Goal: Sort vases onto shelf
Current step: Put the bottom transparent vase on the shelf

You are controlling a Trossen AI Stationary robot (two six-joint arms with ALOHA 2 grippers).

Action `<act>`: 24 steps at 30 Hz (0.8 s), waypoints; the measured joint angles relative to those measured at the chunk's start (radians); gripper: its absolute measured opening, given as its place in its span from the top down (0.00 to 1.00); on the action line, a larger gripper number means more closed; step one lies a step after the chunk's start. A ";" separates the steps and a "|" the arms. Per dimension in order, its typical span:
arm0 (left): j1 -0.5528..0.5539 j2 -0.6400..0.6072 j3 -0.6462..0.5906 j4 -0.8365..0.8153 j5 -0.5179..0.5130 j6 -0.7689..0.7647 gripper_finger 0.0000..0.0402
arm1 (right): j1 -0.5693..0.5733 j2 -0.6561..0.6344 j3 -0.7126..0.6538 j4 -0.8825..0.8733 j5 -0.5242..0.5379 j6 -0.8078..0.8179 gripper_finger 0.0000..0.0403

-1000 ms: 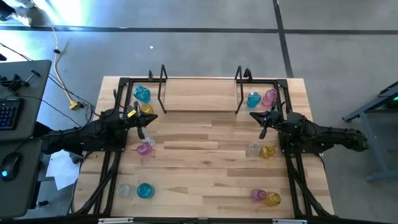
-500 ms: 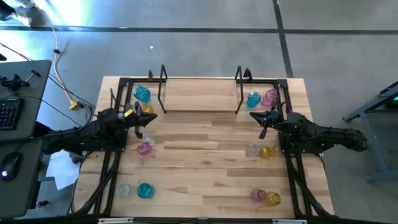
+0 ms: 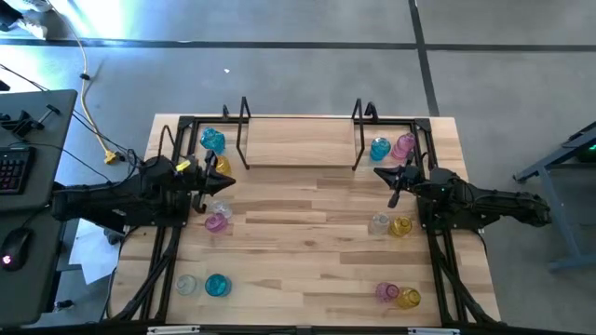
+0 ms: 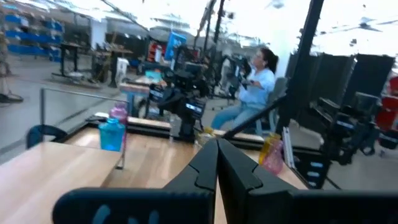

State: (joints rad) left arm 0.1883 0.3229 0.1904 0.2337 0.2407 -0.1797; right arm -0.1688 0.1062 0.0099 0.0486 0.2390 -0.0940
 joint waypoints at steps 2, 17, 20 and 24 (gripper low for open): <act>-0.020 0.067 0.039 -0.003 0.024 0.007 1.00 | 0.000 0.000 0.000 0.000 0.000 0.000 1.00; -0.092 0.588 0.472 -0.370 0.054 0.106 1.00 | 0.000 0.000 0.000 0.000 0.000 0.000 1.00; -0.090 0.672 0.537 -0.397 0.026 0.123 1.00 | 0.000 0.000 0.000 0.000 0.000 0.000 1.00; -0.087 0.790 0.595 -0.381 0.002 0.166 1.00 | 0.000 0.000 0.000 0.000 0.000 0.000 1.00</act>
State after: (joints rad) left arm 0.1008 1.1127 0.7850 -0.1475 0.2425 -0.0137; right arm -0.1685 0.1062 0.0099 0.0486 0.2386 -0.0940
